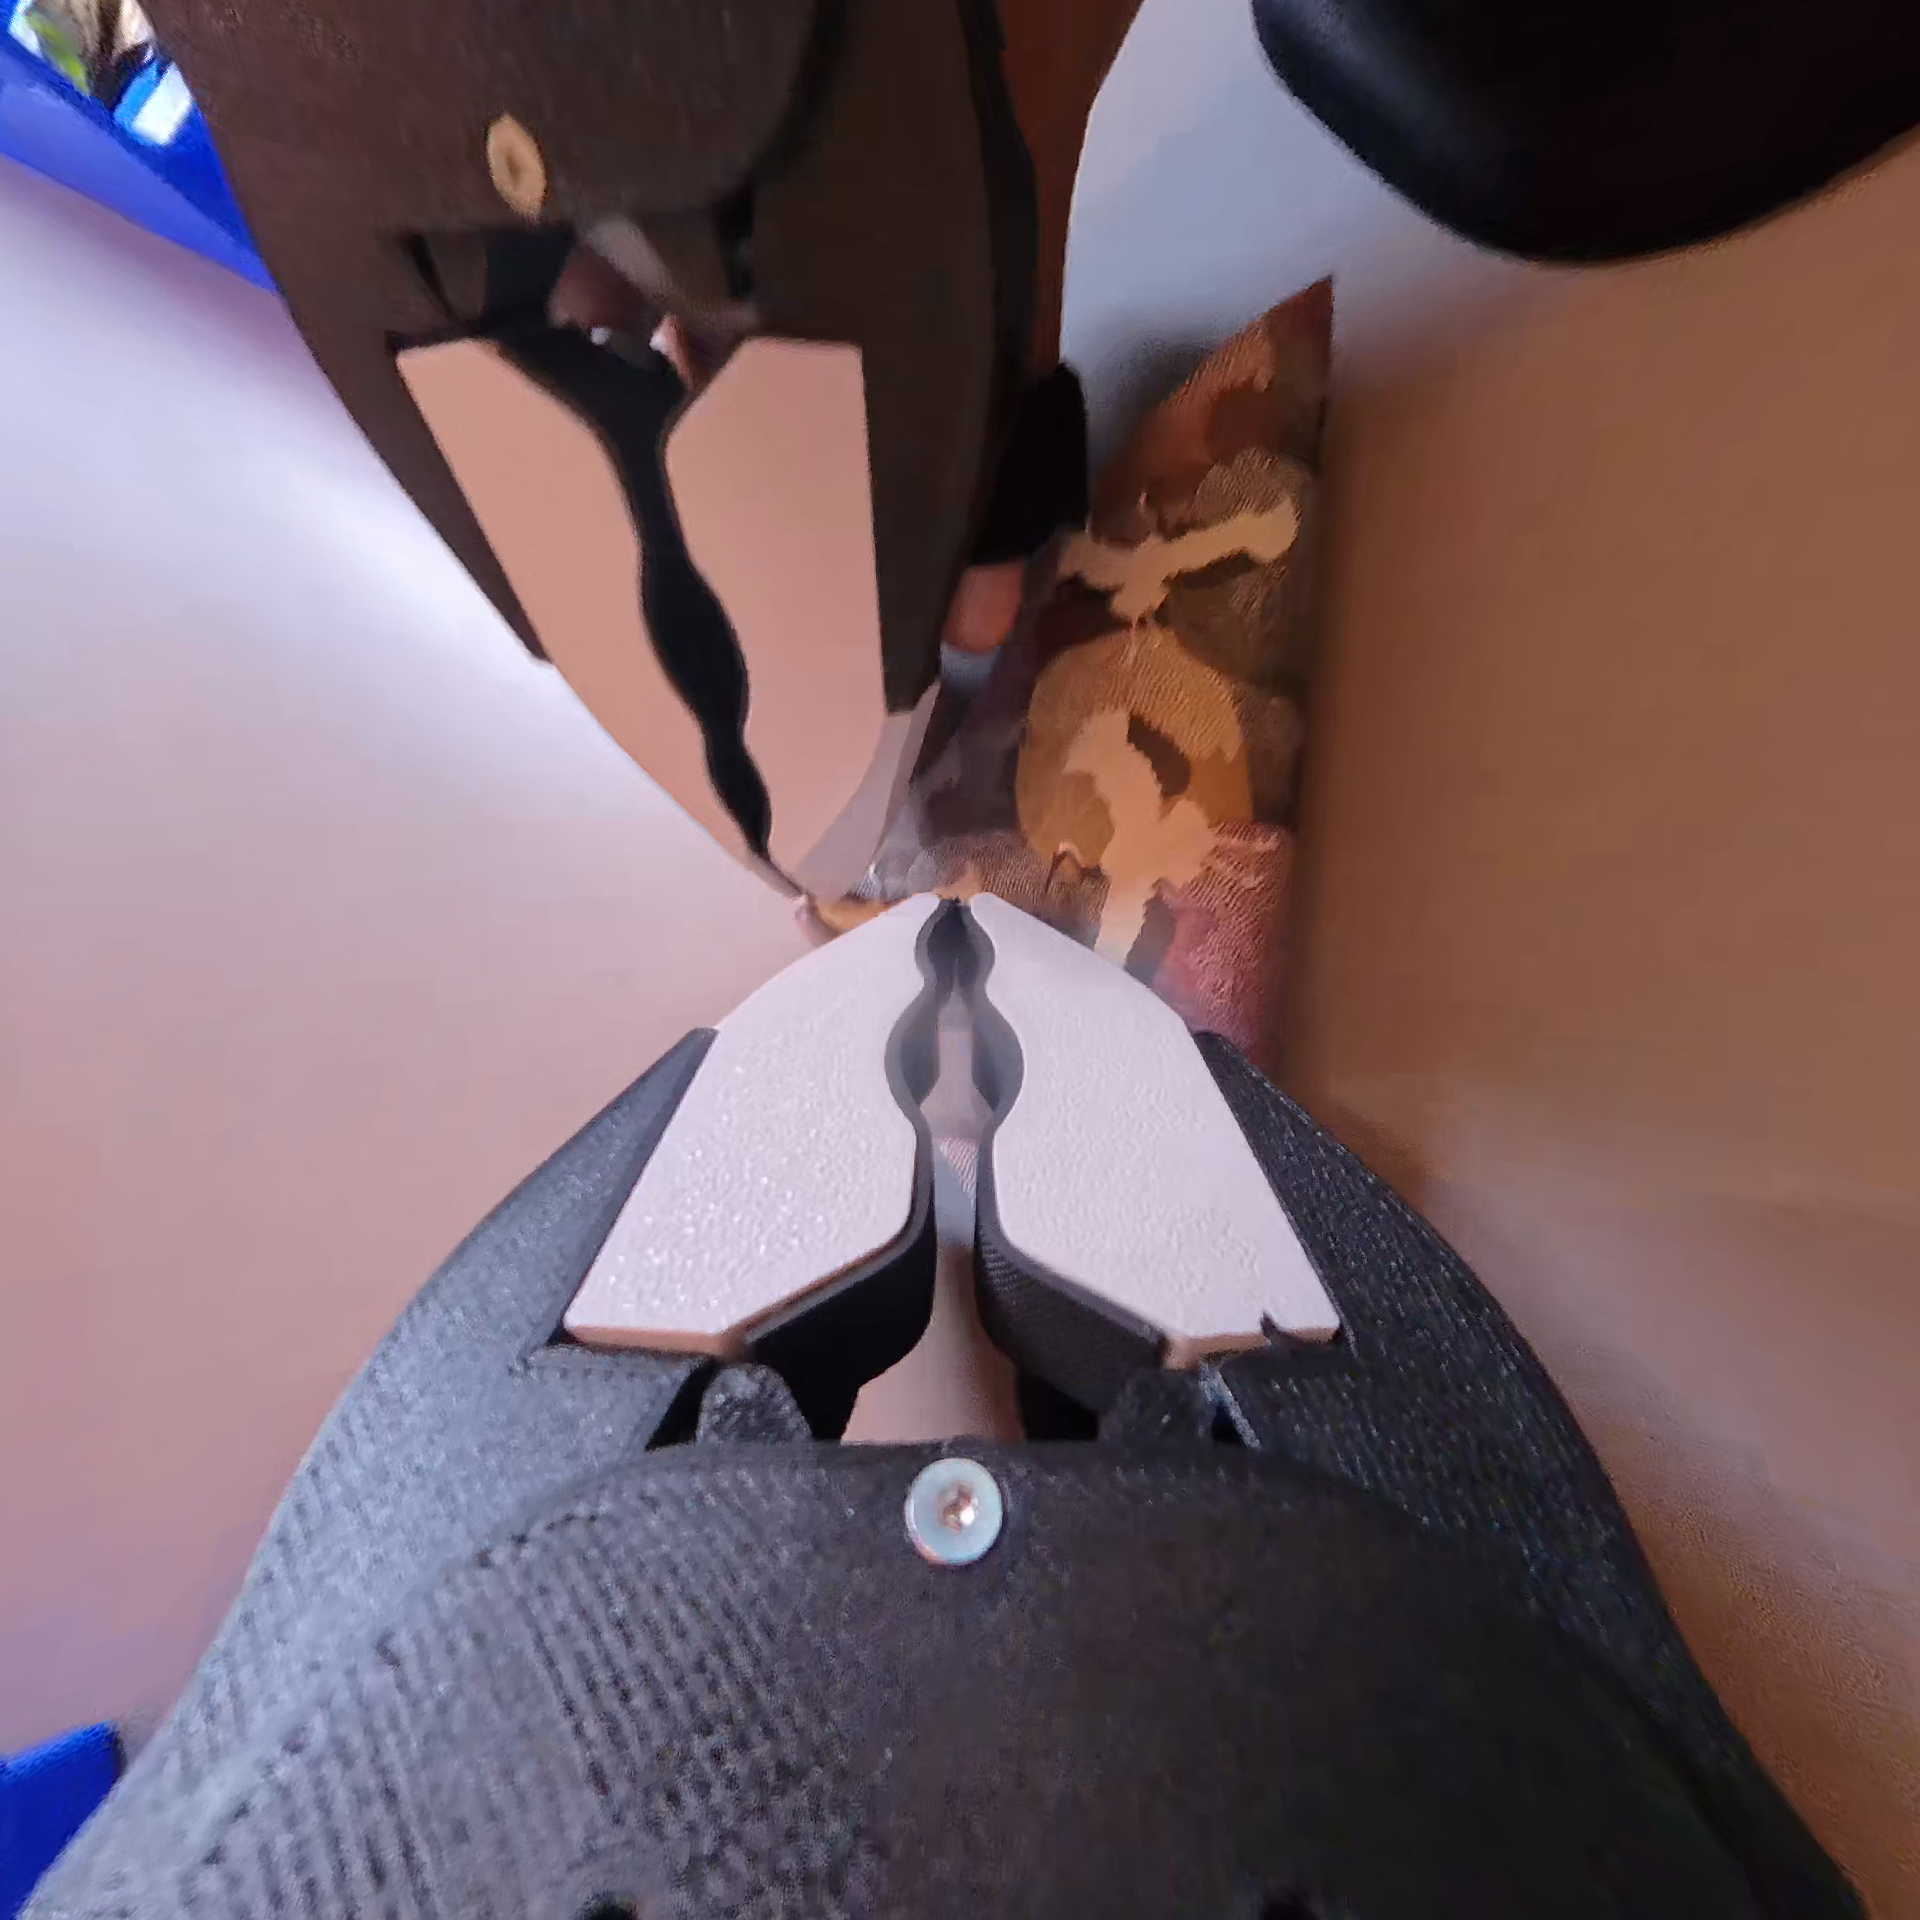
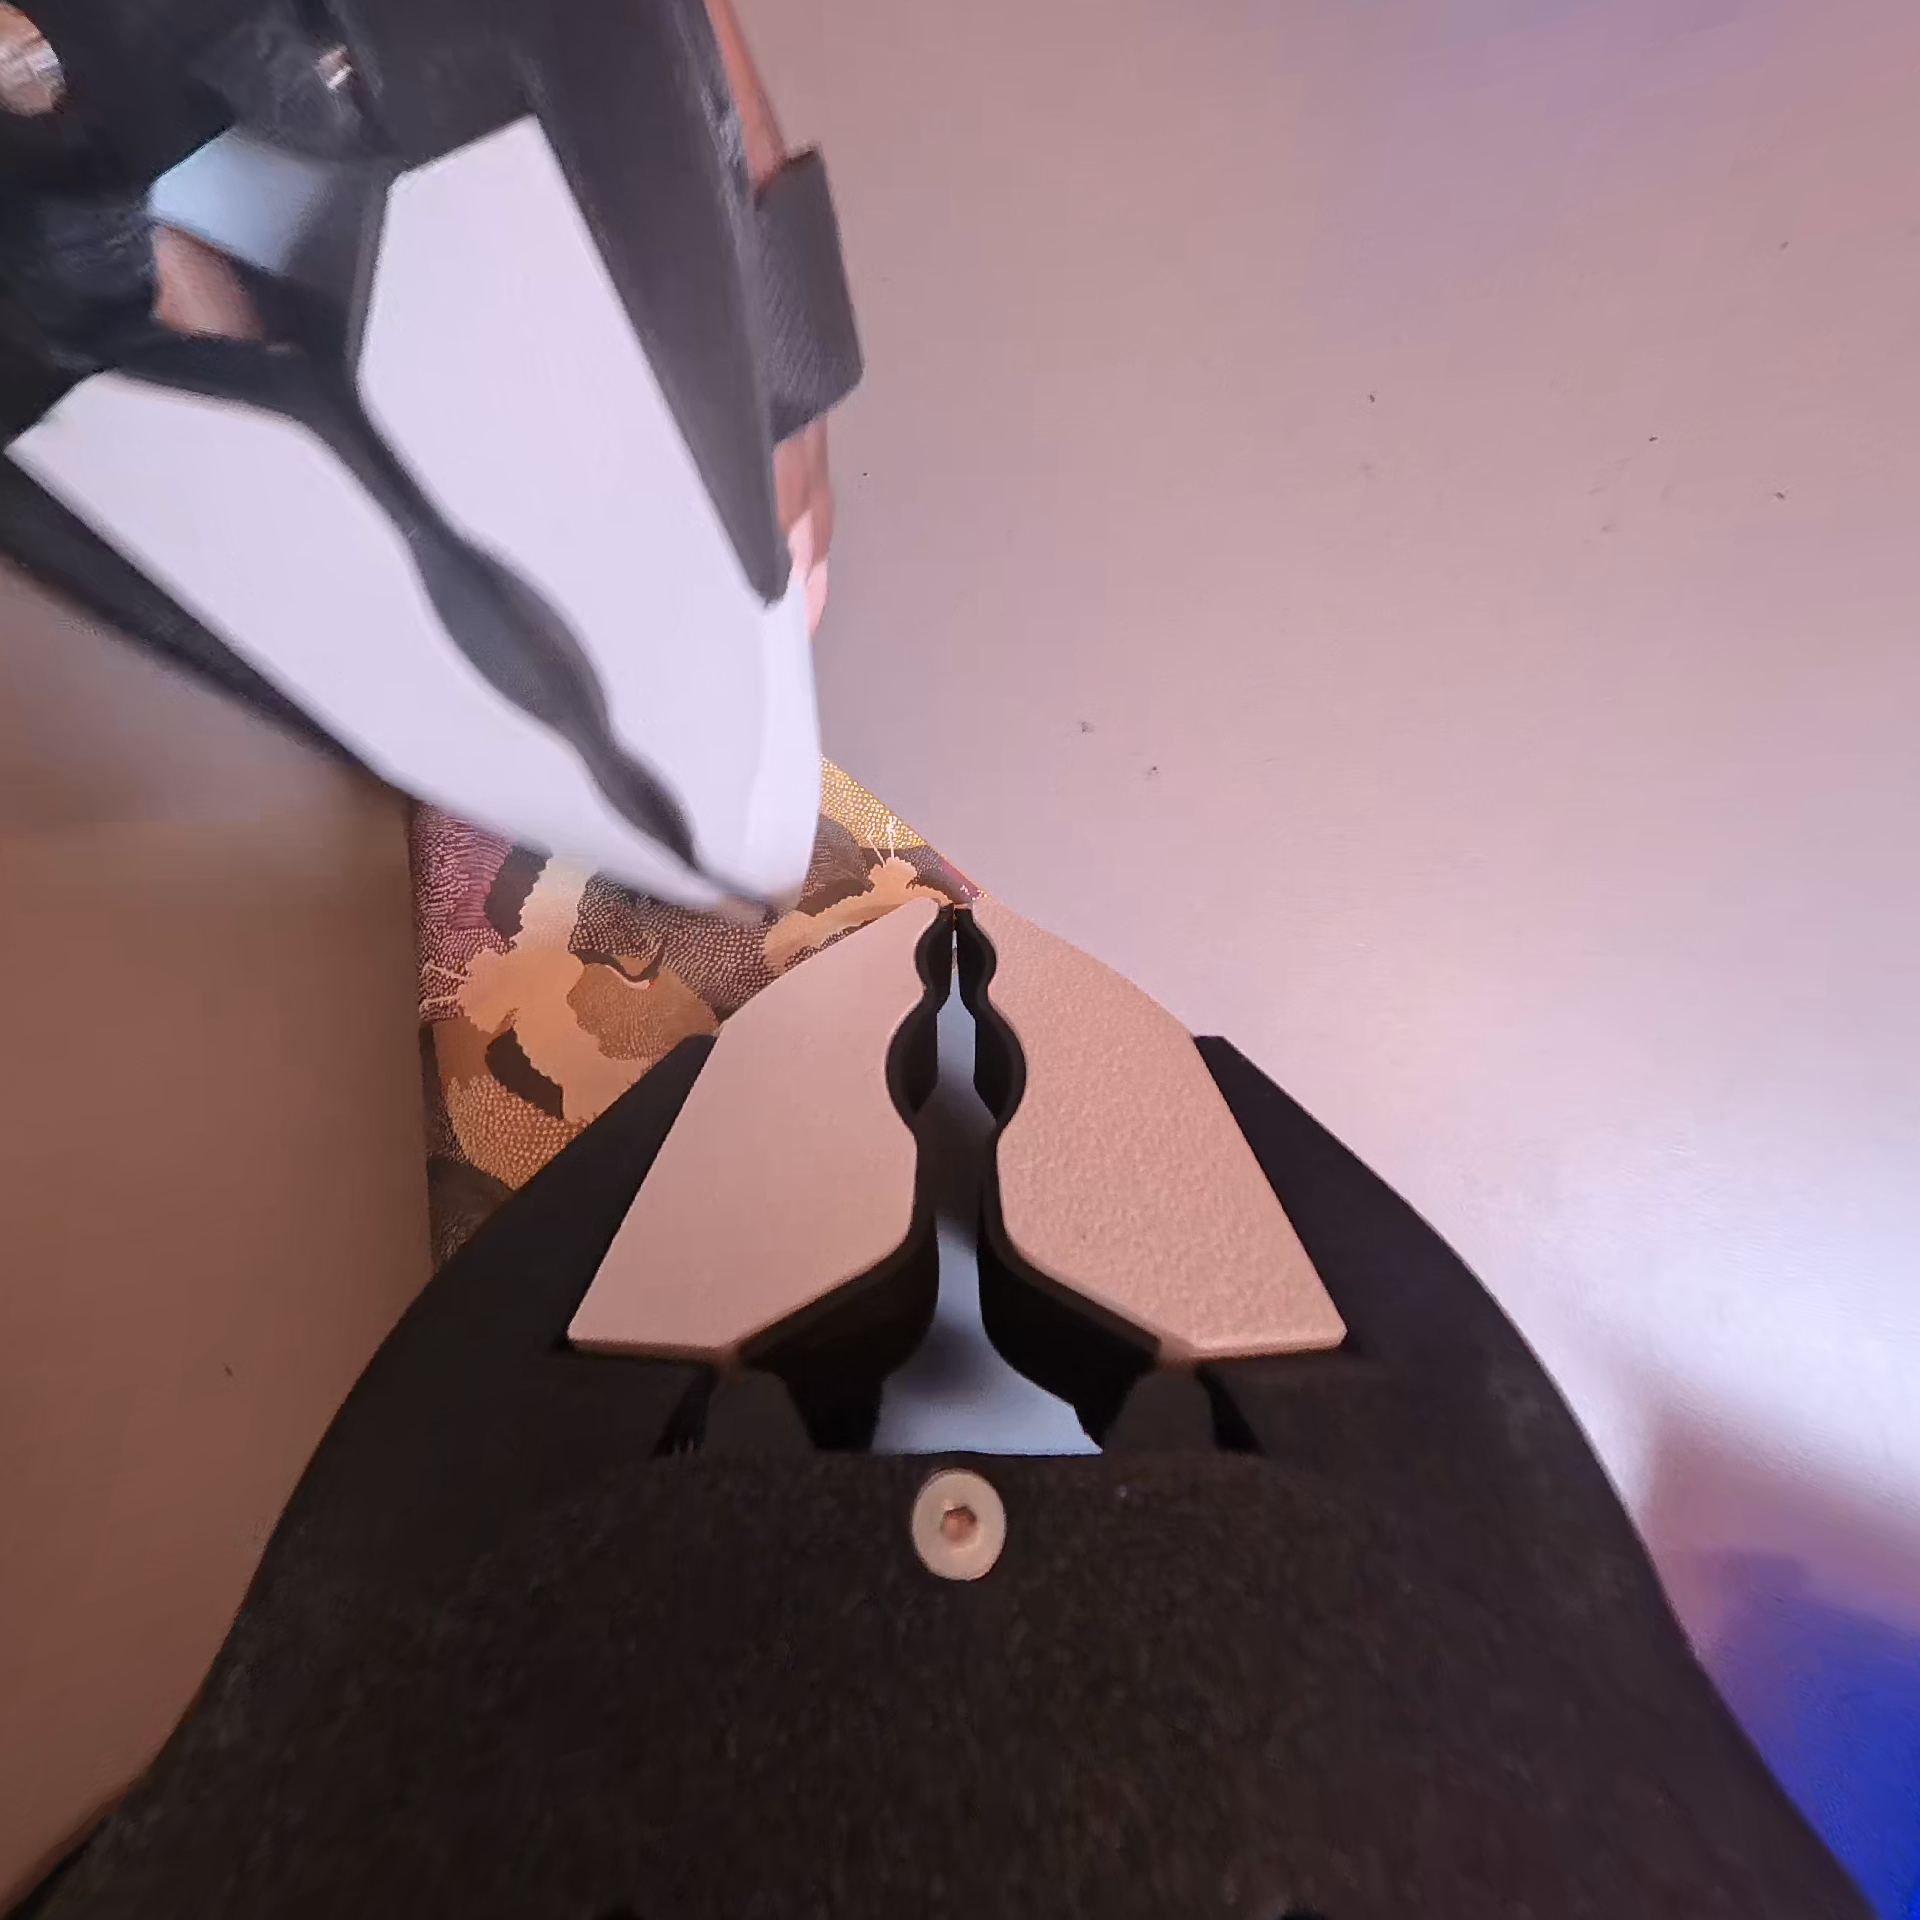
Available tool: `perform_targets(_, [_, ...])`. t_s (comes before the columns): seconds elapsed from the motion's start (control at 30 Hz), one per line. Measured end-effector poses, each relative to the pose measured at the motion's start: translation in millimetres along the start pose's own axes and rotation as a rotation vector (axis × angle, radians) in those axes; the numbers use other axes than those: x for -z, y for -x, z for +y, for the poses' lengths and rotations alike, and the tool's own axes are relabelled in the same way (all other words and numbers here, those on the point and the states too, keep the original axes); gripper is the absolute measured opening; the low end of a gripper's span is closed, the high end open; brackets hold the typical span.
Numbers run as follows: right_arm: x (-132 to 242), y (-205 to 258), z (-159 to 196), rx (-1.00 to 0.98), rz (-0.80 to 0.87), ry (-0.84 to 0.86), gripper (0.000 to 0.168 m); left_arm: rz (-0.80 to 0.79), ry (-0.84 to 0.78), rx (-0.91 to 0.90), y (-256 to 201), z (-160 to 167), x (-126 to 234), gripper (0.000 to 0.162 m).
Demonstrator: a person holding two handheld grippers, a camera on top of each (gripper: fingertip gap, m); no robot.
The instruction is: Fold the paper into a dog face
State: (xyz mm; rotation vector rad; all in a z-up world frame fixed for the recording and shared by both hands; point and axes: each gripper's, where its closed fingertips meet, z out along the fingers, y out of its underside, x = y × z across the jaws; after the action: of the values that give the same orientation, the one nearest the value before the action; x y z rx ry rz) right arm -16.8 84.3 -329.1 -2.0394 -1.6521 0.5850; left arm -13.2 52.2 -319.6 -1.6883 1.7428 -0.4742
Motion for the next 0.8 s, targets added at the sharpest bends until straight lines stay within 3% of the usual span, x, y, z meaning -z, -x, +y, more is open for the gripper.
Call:
perform_targets(0.27, [0, 0, 0, -0.005, 0.002, 0.003, 0.000, 0.039, 0.122, -0.075, -11, -2, -9, 0.000])
perform_targets(0.8, [0, 0, 0, -0.006, 0.006, 0.003, 0.000, -0.027, 0.145, -0.139, -31, 5, 1, 0.000])
